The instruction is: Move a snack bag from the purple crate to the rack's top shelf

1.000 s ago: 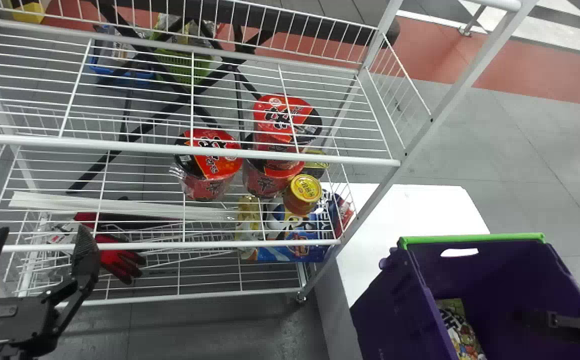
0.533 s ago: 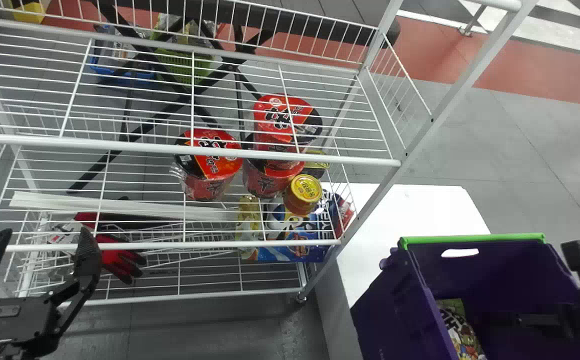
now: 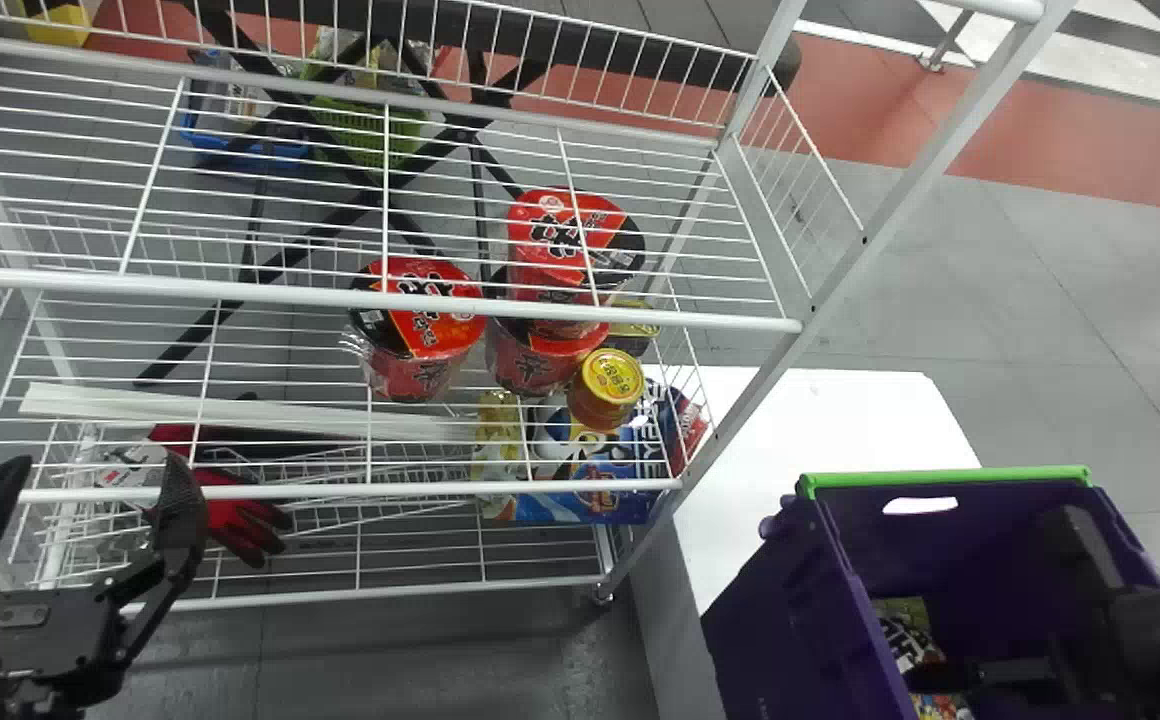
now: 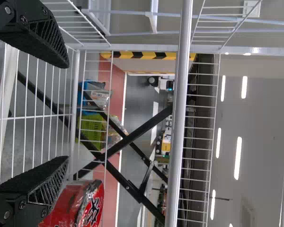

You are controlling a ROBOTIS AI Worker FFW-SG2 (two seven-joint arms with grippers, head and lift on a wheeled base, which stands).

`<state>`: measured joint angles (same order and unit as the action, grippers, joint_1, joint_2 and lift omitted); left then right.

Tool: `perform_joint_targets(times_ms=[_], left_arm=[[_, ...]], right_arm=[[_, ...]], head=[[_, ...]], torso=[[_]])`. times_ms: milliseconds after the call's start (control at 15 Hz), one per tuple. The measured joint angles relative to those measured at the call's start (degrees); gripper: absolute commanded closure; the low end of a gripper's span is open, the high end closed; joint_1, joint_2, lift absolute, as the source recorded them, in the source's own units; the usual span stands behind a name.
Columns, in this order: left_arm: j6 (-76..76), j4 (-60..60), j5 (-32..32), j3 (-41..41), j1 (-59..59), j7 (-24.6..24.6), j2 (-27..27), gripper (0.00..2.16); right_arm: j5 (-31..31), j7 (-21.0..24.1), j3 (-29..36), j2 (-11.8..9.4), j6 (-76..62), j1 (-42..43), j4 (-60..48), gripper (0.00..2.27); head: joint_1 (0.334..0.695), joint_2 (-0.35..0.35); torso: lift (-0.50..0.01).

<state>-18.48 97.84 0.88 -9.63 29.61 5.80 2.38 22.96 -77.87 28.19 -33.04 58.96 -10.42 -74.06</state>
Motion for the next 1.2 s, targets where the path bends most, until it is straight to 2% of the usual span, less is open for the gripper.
perform_joint_targets(times_ms=[267,533,1200], left_arm=[[-0.14,-0.14,0.08,-0.22,-0.25,0.00,-0.01,0.14],[-0.41,-0.12,0.09,-0.22,-0.17,0.00,-0.01,0.14],[-1.37,-0.28,0.09,-0.22,0.31,0.36,0.06,0.14]], right_arm=[[2.79,0.00,-1.76,2.86,-2.19,-0.39,1.57,0.08],[4.48,0.00,-2.64,4.54,-5.55,-0.48,3.56,0.08],[11.60,0.00,-7.35,5.96,-5.29,0.16,4.45,0.13]], head=[[0.695,-0.350],[0.695,-0.350],[0.695,-0.350]], torso=[[-0.448],[-0.448],[-0.448]])
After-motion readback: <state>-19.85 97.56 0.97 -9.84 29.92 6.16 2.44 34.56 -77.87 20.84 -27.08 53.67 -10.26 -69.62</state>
